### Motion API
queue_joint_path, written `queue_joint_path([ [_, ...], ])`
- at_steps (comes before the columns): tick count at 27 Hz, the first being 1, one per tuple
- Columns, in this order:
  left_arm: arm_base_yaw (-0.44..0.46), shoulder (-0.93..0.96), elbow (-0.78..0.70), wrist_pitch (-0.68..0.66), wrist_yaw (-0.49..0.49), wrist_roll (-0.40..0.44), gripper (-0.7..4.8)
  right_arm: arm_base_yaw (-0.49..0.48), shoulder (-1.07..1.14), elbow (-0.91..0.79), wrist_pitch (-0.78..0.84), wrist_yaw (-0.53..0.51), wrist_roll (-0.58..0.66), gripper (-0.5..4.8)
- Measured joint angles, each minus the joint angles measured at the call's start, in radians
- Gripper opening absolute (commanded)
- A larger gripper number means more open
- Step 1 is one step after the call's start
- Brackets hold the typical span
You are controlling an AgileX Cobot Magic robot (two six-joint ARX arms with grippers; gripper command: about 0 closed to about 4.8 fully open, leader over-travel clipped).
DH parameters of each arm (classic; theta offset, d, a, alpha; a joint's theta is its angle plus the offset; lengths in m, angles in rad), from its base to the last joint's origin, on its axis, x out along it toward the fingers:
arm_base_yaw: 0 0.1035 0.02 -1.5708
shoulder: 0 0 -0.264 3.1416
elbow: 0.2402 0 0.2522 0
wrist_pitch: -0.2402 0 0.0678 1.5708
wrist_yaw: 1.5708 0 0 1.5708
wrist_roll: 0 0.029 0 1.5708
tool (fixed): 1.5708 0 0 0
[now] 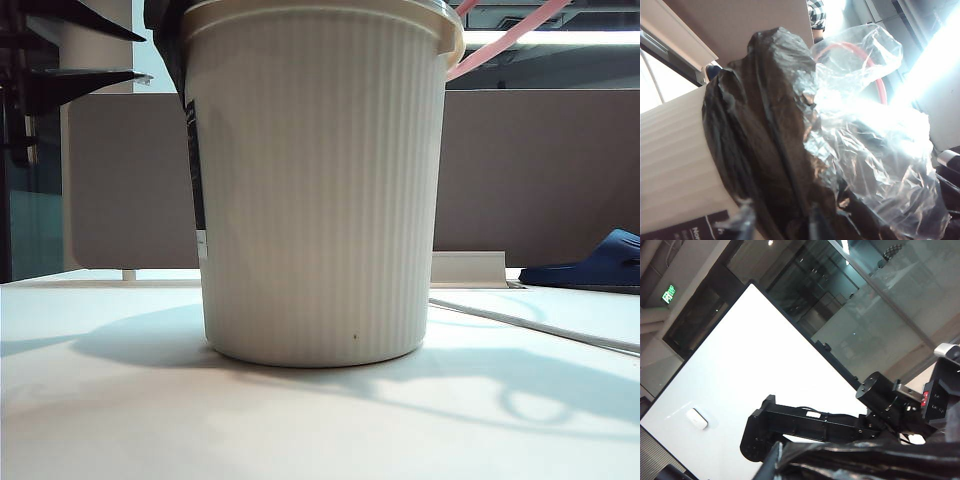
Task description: Open the ring lid of the trash can, pull out the black garbage bag inside, and place it on the table.
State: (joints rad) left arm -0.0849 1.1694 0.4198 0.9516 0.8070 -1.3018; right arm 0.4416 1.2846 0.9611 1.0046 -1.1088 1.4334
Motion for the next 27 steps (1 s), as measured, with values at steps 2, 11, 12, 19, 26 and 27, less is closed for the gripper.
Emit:
queue_joint_path([
  [2, 0.0, 0.0, 0.0, 0.001, 0.0, 0.0, 1.89, 0.004, 0.0, 0.0, 0.0, 0.008, 0.007, -0.05],
  [11, -0.008, 0.0, 0.0, -0.007, 0.02, -0.001, 2.53, 0.042, 0.0, 0.0, 0.042, 0.086, 0.039, -0.05],
  [12, -0.008, 0.0, 0.0, -0.007, 0.021, -0.001, 2.72, 0.04, 0.0, 0.0, 0.047, 0.095, 0.041, -0.05],
  [19, -0.008, 0.0, 0.0, -0.009, 0.06, 0.003, 2.92, 0.039, 0.0, 0.0, 0.059, 0.13, 0.055, -0.05],
  [26, -0.008, 0.0, -0.001, -0.014, 0.064, 0.003, 2.93, 0.039, 0.001, 0.0, 0.083, 0.159, 0.071, -0.05],
  [27, -0.008, 0.0, -0.001, -0.014, 0.064, 0.003, 2.93, 0.039, 0.001, 0.0, 0.088, 0.16, 0.075, -0.05],
])
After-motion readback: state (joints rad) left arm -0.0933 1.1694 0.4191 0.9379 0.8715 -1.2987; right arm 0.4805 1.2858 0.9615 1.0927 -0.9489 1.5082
